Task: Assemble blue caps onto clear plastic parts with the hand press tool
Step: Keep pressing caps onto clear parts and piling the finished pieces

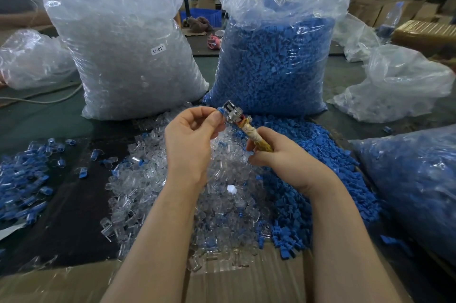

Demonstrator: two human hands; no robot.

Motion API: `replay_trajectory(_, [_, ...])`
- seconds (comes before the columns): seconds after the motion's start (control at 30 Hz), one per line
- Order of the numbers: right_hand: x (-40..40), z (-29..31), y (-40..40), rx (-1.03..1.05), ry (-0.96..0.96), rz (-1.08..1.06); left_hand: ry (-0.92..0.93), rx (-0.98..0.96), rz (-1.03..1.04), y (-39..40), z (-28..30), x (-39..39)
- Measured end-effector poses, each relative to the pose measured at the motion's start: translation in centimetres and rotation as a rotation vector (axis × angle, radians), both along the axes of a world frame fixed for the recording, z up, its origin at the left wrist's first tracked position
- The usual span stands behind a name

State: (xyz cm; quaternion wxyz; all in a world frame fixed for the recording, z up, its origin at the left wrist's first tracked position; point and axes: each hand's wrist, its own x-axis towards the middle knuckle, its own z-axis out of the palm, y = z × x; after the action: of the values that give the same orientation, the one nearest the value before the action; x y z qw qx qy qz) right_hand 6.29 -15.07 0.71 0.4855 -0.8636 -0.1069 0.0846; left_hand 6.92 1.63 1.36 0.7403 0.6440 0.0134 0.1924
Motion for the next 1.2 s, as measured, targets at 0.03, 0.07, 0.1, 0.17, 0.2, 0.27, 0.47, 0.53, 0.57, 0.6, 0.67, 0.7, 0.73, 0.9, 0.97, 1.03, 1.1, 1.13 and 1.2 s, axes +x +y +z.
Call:
replay_trajectory(0.03, [0.0, 0.0, 0.0, -0.005, -0.001, 0.003, -0.001, 0.004, 0.0, 0.0, 0.0, 0.0])
replay_trajectory(0.07, [-0.1, 0.1, 0.0, -0.012, -0.003, 0.005, -0.003, 0.008, 0.001, 0.0, 0.0, 0.0])
replay_trajectory(0.1, [-0.1, 0.2, 0.0, -0.019, -0.004, 0.007, -0.005, 0.011, 0.002, 0.0, 0.0, 0.0])
replay_trajectory(0.17, [-0.1, 0.3, 0.1, -0.037, -0.006, 0.012, -0.009, 0.02, 0.003, 0.0, 0.0, 0.0])
replay_trajectory(0.2, [-0.2, 0.3, 0.1, -0.048, -0.008, 0.013, -0.009, 0.024, 0.004, 0.1, 0.0, 0.0])
replay_trajectory(0.27, [-0.2, 0.3, 0.1, -0.069, -0.013, 0.012, -0.01, 0.023, 0.003, 0.1, 0.0, 0.0])
replay_trajectory(0.47, [-0.3, 0.3, 0.3, -0.08, -0.021, 0.028, -0.013, 0.006, -0.018, 0.2, 0.0, 0.0])
replay_trajectory(0.53, [-0.3, 0.3, 0.4, -0.07, -0.035, 0.029, -0.013, 0.015, -0.04, 0.4, 0.1, -0.1])
replay_trajectory(0.57, [-0.3, 0.3, 0.5, -0.064, -0.042, 0.027, -0.013, 0.016, -0.048, 0.5, 0.1, -0.1])
replay_trajectory(0.6, [-0.3, 0.3, 0.5, -0.063, -0.047, 0.024, -0.012, 0.017, -0.054, 0.5, 0.1, -0.1])
replay_trajectory(0.67, [-0.3, 0.1, 0.6, -0.079, -0.06, 0.016, -0.01, 0.014, -0.059, 0.6, 0.1, 0.0])
replay_trajectory(0.7, [-0.2, 0.1, 0.6, -0.092, -0.068, 0.011, -0.008, 0.012, -0.058, 0.6, 0.0, 0.0])
replay_trajectory(0.73, [-0.2, 0.1, 0.7, -0.101, -0.077, 0.007, -0.005, 0.009, -0.058, 0.6, 0.0, 0.0])
replay_trajectory(0.9, [-0.2, 0.0, 0.9, -0.132, -0.118, -0.027, -0.003, -0.001, -0.068, 0.6, 0.0, 0.0])
replay_trajectory(0.97, [-0.2, 0.0, 1.1, -0.149, -0.121, -0.038, -0.003, -0.011, -0.065, 0.6, 0.0, 0.0])
replay_trajectory(1.03, [-0.2, 0.1, 1.2, -0.156, -0.1, -0.027, 0.01, -0.012, -0.059, 0.6, -0.1, 0.1])
replay_trajectory(1.1, [-0.1, 0.0, 1.3, -0.15, -0.076, -0.021, 0.049, -0.037, -0.057, 0.7, -0.2, 0.1])
replay_trajectory(1.13, [-0.1, 0.0, 1.3, -0.15, -0.07, -0.028, 0.074, -0.061, -0.051, 0.7, -0.3, 0.2])
replay_trajectory(1.2, [0.0, 0.0, 1.4, -0.147, -0.063, -0.055, 0.126, -0.16, -0.007, 1.0, -0.4, 0.4])
